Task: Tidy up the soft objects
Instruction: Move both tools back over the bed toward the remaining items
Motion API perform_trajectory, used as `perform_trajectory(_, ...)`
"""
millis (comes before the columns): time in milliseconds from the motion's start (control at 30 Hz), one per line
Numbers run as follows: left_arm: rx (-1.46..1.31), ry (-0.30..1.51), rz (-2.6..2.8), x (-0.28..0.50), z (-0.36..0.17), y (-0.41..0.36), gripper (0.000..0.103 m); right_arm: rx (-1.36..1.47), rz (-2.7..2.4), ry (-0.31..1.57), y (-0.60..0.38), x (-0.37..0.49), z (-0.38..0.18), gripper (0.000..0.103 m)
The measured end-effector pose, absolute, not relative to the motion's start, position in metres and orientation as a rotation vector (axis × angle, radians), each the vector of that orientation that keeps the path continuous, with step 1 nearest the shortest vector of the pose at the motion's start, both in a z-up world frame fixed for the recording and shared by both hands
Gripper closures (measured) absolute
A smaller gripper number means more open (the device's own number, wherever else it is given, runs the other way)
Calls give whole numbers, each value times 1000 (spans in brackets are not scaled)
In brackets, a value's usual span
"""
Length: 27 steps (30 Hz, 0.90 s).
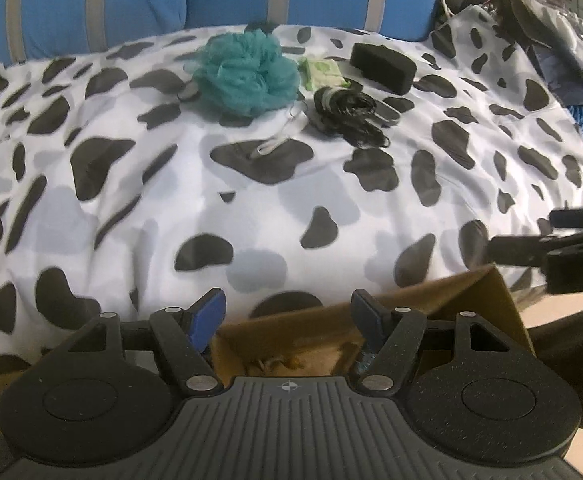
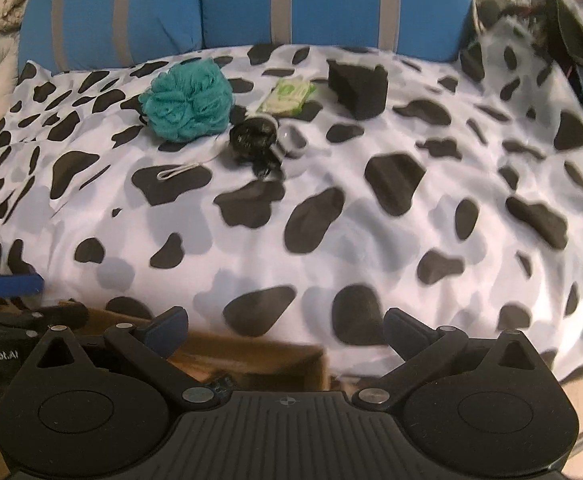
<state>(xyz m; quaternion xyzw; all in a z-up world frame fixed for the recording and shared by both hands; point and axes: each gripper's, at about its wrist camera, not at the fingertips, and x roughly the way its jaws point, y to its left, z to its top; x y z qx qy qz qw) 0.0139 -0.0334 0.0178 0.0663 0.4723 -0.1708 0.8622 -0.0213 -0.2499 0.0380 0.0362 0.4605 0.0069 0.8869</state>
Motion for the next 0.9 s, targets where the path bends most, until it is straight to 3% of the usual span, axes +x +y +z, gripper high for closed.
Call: perform_trajectory(900, 141, 930, -353, 72, 24, -39, 35, 13, 31, 874, -279, 49, 42, 1)
